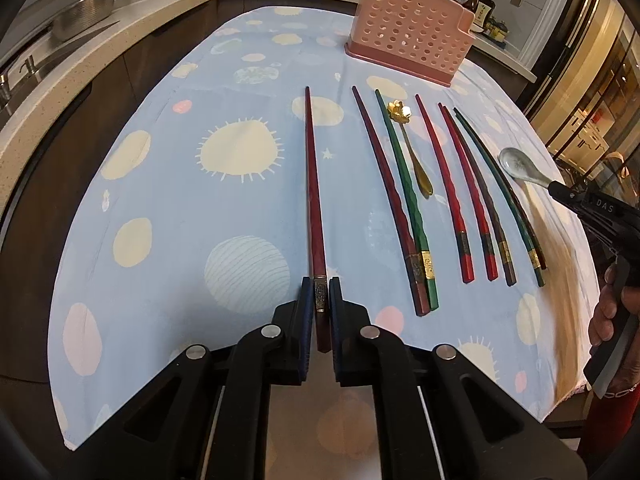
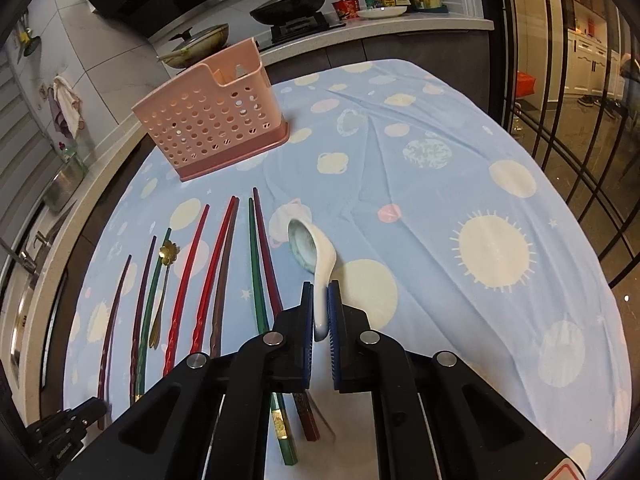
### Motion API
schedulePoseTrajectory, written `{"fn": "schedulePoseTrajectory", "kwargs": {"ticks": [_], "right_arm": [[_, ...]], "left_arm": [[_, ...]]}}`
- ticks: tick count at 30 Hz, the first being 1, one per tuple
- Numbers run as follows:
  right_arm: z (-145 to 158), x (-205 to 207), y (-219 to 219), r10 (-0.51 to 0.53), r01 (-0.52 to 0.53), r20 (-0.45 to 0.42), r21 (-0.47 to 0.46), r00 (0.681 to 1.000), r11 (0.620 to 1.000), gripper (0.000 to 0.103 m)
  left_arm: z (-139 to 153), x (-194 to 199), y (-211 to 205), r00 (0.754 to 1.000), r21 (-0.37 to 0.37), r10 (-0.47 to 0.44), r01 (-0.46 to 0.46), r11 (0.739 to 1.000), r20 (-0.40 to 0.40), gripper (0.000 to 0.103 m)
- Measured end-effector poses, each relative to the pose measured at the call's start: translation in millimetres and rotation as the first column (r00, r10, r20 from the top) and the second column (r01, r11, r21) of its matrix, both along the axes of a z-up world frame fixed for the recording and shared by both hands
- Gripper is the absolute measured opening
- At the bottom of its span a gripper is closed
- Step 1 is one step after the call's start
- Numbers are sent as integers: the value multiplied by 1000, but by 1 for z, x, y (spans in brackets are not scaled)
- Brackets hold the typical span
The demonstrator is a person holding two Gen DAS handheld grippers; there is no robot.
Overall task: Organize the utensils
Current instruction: 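Lift the chopstick with the left gripper while the right gripper carries the spoon toward the pink holder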
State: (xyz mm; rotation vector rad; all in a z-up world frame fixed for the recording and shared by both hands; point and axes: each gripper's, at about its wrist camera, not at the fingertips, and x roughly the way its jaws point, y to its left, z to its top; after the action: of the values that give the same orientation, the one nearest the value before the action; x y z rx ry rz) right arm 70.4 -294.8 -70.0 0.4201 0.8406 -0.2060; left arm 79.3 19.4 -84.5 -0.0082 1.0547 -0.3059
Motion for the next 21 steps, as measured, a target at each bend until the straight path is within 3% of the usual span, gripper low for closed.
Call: {"fn": "schedulePoseTrajectory", "kwargs": {"ticks": [11,21], "right_arm": [[47,-37,3,6,-4,104,-27,995,1000,6],[88,-30,-6,14,0,187,-79,982,997,6]], "left_arm": [[48,-23,10,991,-30,3,1,1000,130,7],[116,9,9,957,-53,-4,20,998,289,7]]}}
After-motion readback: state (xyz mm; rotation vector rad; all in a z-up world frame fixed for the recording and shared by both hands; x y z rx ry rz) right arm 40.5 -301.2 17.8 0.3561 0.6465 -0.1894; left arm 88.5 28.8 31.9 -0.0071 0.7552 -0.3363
